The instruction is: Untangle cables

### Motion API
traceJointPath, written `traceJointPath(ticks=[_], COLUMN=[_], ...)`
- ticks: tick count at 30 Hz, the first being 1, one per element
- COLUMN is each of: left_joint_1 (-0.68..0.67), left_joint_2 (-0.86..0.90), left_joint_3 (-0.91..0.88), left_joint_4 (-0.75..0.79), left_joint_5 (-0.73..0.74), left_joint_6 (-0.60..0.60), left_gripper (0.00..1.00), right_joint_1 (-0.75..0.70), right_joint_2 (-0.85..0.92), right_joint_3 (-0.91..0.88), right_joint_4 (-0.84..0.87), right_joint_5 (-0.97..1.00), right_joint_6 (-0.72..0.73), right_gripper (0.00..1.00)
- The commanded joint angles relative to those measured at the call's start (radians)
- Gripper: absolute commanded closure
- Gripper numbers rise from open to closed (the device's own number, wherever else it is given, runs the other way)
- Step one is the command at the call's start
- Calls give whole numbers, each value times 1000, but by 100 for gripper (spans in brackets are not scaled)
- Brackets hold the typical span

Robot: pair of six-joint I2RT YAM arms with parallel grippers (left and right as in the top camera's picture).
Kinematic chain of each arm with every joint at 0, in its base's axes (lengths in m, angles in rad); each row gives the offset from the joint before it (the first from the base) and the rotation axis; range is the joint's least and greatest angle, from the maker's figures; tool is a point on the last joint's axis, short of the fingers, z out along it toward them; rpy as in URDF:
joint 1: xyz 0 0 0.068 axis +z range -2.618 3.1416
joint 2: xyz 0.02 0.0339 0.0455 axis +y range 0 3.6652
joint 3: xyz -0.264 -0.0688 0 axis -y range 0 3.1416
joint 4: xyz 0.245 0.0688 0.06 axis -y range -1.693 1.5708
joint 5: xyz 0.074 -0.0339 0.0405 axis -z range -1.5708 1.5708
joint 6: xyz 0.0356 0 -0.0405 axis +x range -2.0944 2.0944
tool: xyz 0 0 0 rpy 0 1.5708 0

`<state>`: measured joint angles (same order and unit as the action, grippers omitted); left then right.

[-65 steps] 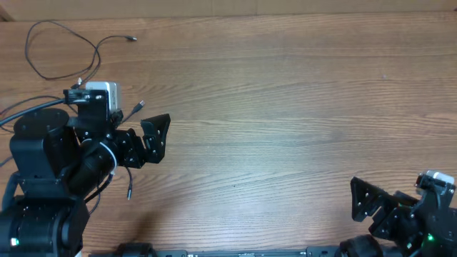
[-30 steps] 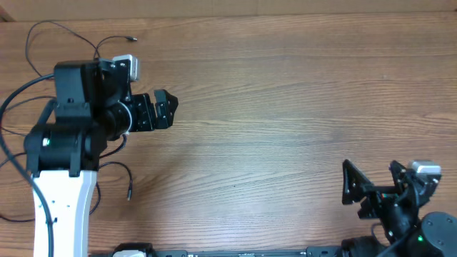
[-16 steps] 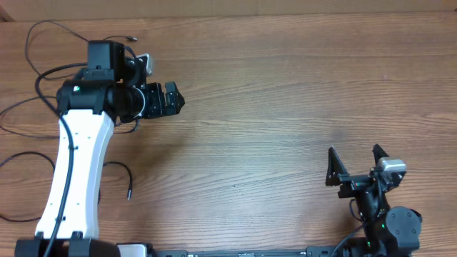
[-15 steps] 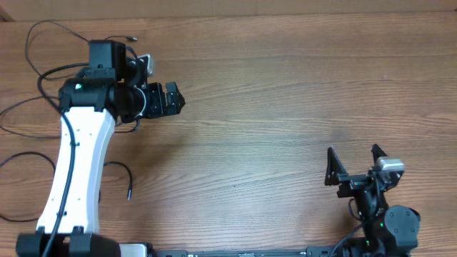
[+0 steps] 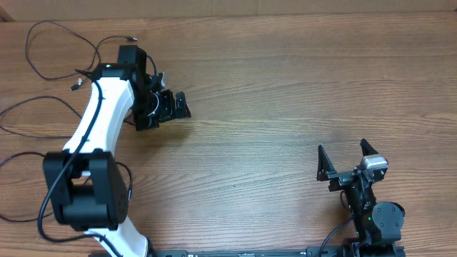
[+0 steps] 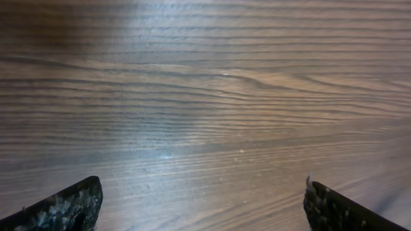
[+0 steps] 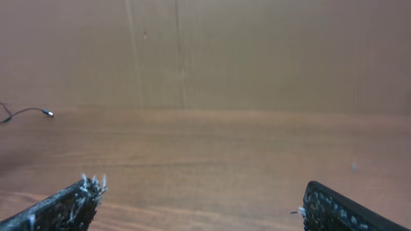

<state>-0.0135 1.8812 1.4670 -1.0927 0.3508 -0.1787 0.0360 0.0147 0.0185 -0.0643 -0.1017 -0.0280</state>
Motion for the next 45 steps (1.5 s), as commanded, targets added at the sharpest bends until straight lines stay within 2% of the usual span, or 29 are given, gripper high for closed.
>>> traceJointPath(ticks=[1, 9, 13, 14, 20, 45], left_joint_1=[-2, -2, -2, -2, -2, -2], left_joint_2=[68, 161, 161, 161, 161, 161], left_joint_3=[10, 10, 10, 10, 10, 10], left_joint_4=[2, 54, 91, 97, 134, 126], left_joint_5=[-4, -12, -22, -22, -22, -46], left_joint_6=[22, 22, 22, 22, 22, 26], left_gripper=[0, 0, 0, 0, 0, 0], right_joint_1=[-10, -10, -13, -13, -13, -13], right_joint_2=[-12, -12, -12, -12, -12, -12], right_joint_3=[-11, -11, -10, -10, -10, -10], right_joint_4=[41, -9, -21, -22, -20, -19], right_joint_5=[-53, -55, 71, 75, 74, 74], right_joint_6=[-135, -147, 32, 40, 40, 40], right_gripper=[0, 0, 0, 0, 0, 0])
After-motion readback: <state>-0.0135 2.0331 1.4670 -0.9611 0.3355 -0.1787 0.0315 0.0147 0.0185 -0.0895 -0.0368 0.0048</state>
